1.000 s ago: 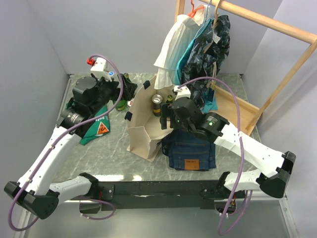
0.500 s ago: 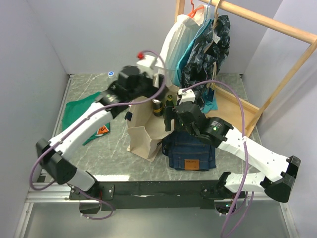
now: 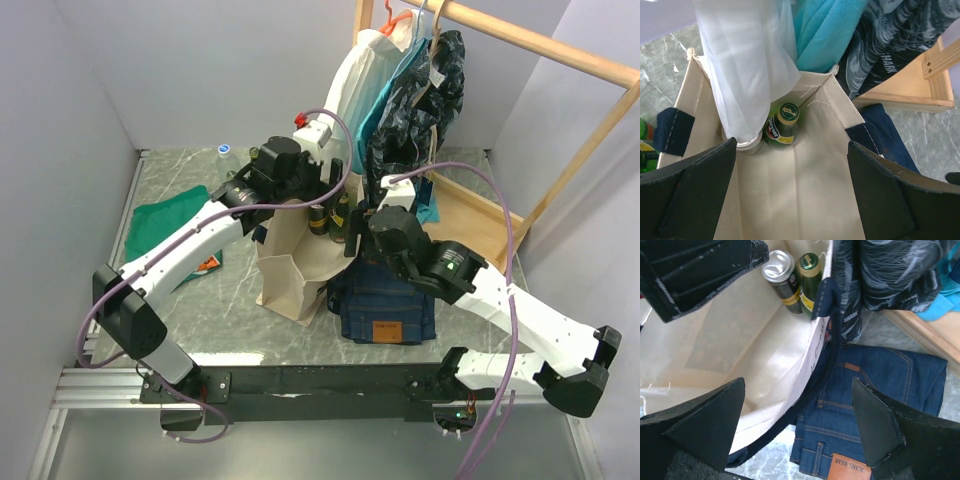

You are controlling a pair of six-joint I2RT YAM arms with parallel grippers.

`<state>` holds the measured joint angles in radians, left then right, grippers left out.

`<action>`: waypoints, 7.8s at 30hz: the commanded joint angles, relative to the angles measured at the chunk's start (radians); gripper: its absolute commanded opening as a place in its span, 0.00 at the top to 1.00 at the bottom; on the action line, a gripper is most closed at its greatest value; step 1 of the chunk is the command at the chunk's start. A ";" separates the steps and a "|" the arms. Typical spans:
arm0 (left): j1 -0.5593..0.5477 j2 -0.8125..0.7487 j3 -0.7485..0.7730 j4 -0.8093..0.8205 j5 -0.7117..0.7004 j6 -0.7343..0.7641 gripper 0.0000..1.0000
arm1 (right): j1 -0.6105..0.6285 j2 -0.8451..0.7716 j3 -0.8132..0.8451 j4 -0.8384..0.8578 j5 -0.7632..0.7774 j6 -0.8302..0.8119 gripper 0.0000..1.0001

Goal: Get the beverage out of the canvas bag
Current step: Take out the drink from the canvas bag.

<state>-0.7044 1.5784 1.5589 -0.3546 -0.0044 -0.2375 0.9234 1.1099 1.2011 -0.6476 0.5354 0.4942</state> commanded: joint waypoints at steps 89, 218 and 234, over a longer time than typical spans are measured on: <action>-0.030 0.348 0.135 0.106 -0.085 -0.020 0.37 | -0.035 -0.093 -0.044 -0.020 0.060 0.067 0.08; -0.112 0.032 0.323 -0.149 0.072 0.032 0.99 | -0.043 -0.140 -0.109 0.012 -0.045 0.103 0.09; -0.119 -0.044 0.354 -0.150 0.006 0.056 0.99 | -0.041 -0.124 -0.100 0.017 -0.051 0.095 0.09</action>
<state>-0.8165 1.6417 1.8297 -0.6598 0.0189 -0.1947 0.8871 0.9852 1.0901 -0.6651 0.4801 0.5865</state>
